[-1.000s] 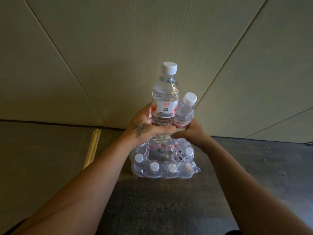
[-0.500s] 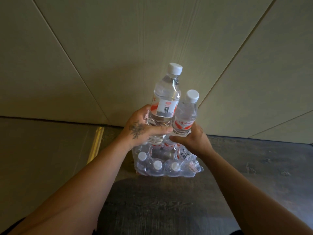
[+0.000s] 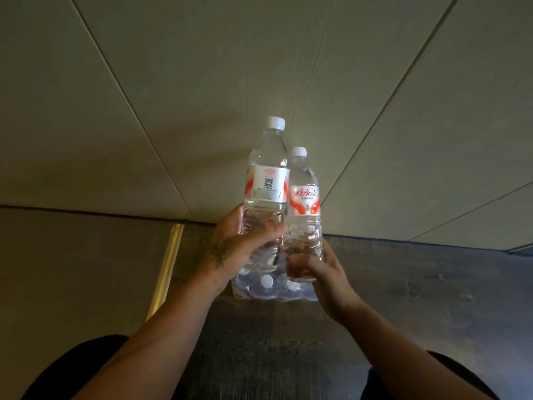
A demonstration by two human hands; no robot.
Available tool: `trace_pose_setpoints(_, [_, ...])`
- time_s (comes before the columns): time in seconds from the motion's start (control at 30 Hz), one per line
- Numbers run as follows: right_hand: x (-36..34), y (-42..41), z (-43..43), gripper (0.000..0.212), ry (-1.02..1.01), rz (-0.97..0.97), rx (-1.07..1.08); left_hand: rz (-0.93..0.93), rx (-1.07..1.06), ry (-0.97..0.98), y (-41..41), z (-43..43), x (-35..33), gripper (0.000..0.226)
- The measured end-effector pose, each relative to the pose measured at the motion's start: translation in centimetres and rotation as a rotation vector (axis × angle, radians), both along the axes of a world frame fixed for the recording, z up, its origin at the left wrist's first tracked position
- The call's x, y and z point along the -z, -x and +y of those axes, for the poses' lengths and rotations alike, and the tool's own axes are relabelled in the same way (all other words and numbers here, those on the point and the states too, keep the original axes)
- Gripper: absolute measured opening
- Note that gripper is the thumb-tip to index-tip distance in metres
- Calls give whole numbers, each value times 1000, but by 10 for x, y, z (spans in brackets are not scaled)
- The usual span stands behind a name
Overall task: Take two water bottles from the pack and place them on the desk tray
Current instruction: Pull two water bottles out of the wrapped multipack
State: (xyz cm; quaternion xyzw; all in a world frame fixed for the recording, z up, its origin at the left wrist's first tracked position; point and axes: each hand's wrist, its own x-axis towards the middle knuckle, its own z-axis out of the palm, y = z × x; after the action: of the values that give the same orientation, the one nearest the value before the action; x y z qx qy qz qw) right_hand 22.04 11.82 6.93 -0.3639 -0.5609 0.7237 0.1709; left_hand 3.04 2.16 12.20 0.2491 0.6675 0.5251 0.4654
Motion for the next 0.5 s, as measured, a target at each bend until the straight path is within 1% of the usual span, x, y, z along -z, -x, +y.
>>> trace_pose_setpoints(0.07, [-11, -6, -8, 43, 57, 75, 35, -41, -55, 16, -6, -12, -8, 73])
trace_pose_setpoints(0.17, [-30, -12, -15, 52, 75, 121, 93, -60, -89, 42, -15, -31, -22, 65])
trace_pose_setpoints(0.23, [-43, -13, -17, 56, 77, 118, 136, -55, -105, 53, -19, -38, -32, 69])
trace_pose_setpoints(0.37, [-70, -12, -17, 54, 62, 105, 173, -60, -112, 65, -22, -39, -56, 81])
trace_pose_setpoints(0.5, [-122, -11, -20, 51, 57, 88, 181, -83, -126, 54, -25, -34, -108, 96])
